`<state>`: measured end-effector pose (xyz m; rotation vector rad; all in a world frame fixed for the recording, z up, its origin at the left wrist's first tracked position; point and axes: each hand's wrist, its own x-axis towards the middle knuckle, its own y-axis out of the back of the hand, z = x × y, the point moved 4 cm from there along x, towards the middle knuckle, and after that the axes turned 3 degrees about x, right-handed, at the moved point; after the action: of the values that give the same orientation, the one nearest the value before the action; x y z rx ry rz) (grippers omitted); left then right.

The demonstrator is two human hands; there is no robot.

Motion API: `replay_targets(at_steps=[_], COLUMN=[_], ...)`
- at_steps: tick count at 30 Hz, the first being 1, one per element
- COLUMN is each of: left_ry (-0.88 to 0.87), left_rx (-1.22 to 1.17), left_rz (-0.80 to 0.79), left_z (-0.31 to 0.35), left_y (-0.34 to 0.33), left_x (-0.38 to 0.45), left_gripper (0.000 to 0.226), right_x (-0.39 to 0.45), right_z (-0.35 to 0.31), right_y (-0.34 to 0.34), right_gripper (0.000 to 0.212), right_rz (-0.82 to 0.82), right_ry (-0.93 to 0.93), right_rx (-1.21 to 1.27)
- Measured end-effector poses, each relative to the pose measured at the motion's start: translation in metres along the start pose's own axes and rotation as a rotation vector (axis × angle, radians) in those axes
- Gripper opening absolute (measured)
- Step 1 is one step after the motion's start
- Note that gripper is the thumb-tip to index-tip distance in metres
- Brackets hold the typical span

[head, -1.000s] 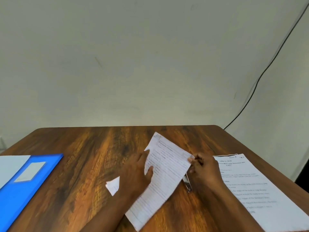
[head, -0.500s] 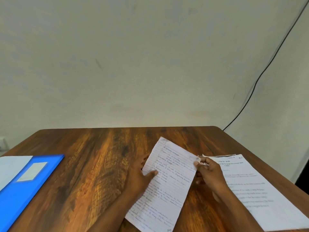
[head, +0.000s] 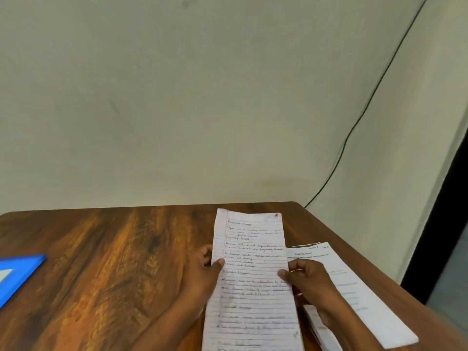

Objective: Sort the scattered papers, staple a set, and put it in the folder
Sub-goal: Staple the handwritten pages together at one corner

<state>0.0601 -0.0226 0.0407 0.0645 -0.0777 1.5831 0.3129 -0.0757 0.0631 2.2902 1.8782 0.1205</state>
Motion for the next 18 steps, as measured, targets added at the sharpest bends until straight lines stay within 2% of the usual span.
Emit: replay_targets(at_steps=[10,18], left_ry=[0.02,0.092], left_rx=[0.123,0.107], left_rz=[-0.285,-0.366], left_z=[0.001,-0.009], left_y=[-0.118,-0.182], left_x=[-0.011,-0.012], left_gripper=[0.039,0.05], right_x=[0.024,0.047], right_z=[0.007,0.031], right_y=[0.127,0.183], right_gripper=[0.006,0.011], right_rz=[0.33,0.461], right_ry=[0.004,-0.042], right_rx=[-0.069,-0.276])
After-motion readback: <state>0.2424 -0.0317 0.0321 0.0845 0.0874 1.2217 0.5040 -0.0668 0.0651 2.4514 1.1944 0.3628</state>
